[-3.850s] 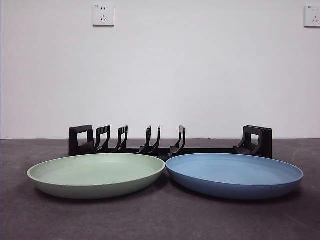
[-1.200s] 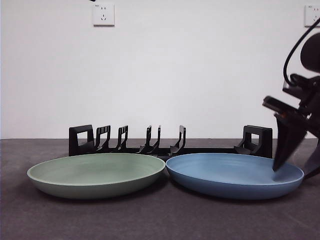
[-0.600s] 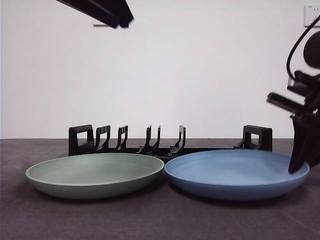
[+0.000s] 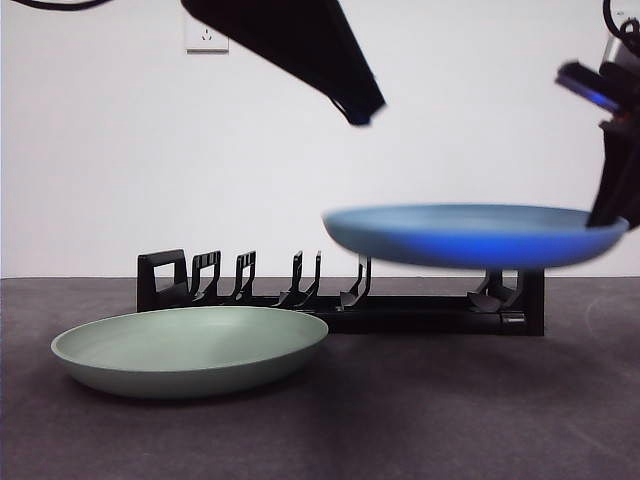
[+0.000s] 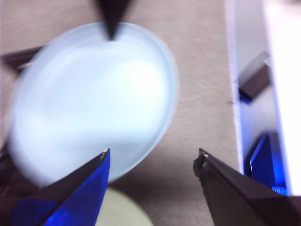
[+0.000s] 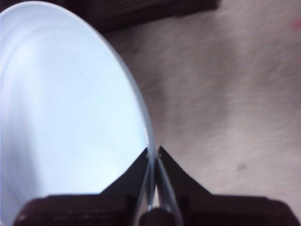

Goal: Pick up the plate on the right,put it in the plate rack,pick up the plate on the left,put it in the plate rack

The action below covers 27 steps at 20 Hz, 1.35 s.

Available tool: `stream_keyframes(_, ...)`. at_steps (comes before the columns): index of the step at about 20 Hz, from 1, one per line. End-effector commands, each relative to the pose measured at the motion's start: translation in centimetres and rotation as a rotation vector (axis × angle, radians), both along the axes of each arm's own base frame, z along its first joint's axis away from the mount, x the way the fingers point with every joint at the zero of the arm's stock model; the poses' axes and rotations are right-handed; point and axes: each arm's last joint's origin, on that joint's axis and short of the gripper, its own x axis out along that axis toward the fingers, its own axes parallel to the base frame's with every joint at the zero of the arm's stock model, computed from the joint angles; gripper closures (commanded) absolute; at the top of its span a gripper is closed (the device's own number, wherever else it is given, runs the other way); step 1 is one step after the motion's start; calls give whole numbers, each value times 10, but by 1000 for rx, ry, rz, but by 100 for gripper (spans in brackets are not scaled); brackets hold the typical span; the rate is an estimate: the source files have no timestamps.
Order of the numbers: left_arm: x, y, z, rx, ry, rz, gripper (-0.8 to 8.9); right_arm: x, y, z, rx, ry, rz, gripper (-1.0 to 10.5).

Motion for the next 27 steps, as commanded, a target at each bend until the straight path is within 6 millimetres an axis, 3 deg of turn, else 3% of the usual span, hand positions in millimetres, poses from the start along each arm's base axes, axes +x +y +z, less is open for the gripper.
stream_keyframes(1, -4, -12, -11, 45, -24, -71, 501, 2, 3, 8, 67, -15, 32, 964)
stream_keyframes(8, 1, -31, -33, 114, -54, -37, 506, 0, 9, 9, 111, -3, 87, 964)
stream_keyframes(9, 1, -31, -33, 118, -64, -26, 548, 0, 9, 10, 127, -4, 103, 964)
stream_keyframes(12, 2, -31, -33, 120, -66, -27, 833, 0, 10, 10, 132, -4, 108, 964)
stream_keyframes(20, 2, -31, -33, 123, -63, -27, 822, -1, 9, 15, 122, -44, 130, 962)
stream_keyframes(22, 2, -31, -34, 124, -62, -27, 822, -1, 9, 24, 123, -91, 136, 848)
stream_keyframes(24, 2, -31, -33, 123, -61, -26, 822, 0, 9, 37, 127, -167, 138, 598)
stream_keyframes(25, 2, -31, -33, 120, -58, -23, 822, 0, 9, 44, 128, -205, 139, 529)
stream_keyframes(27, 2, -31, -33, 113, -58, -18, 822, -2, 8, 61, 133, -301, 142, 524)
